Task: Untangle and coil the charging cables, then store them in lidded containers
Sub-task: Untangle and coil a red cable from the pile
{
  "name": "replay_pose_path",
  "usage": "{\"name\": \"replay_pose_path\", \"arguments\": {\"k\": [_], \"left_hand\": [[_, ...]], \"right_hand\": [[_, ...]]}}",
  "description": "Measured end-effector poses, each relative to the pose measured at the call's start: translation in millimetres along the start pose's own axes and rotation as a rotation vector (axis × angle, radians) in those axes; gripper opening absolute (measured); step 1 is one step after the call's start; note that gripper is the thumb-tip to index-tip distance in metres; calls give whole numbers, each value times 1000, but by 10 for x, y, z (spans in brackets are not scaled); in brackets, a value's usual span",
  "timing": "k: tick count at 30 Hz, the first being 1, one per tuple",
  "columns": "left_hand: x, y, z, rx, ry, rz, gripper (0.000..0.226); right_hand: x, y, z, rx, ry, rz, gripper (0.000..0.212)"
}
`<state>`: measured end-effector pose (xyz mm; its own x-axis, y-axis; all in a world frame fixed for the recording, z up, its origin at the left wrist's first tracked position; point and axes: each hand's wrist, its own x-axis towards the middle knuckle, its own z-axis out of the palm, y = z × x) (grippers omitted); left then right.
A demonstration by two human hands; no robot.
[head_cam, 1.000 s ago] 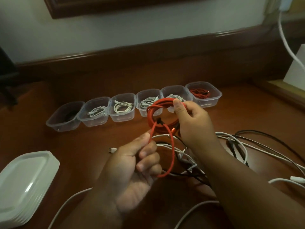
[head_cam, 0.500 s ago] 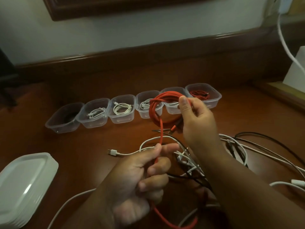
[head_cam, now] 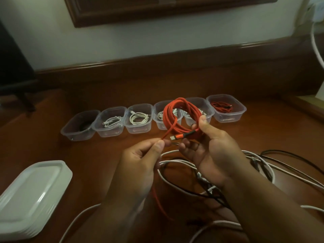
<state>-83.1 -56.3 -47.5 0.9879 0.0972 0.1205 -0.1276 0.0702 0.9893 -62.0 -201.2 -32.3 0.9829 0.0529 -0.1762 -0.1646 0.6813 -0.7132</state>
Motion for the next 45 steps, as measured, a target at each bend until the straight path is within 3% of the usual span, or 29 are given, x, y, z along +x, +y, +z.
{"name": "replay_pose_path", "arguments": {"k": [8, 11, 21, 24, 28, 36, 45], "left_hand": [[6, 6, 4, -229, -7, -79, 24], [16, 9, 5, -208, 73, -35, 22], [52, -56, -22, -108, 244, 130, 13], [24, -68, -10, -12, 171, 138, 19], [-17, -71, 9, -205, -53, 69, 37], [36, -52, -18, -516, -72, -58, 47], [37, -23, -98, -265, -131, 145, 54]], "right_hand": [[-44, 12, 21, 134, -133, 145, 29], [-44, 53, 20, 140, -196, 176, 28], [-43, 253, 38, -49, -253, 15, 31], [-14, 281, 4, -165, -235, -63, 35], [9, 311, -46, -277, -254, -94, 31], [-51, 271, -34, -526, -371, -198, 36], [-20, 307, -84, -435, -449, -89, 28]]}}
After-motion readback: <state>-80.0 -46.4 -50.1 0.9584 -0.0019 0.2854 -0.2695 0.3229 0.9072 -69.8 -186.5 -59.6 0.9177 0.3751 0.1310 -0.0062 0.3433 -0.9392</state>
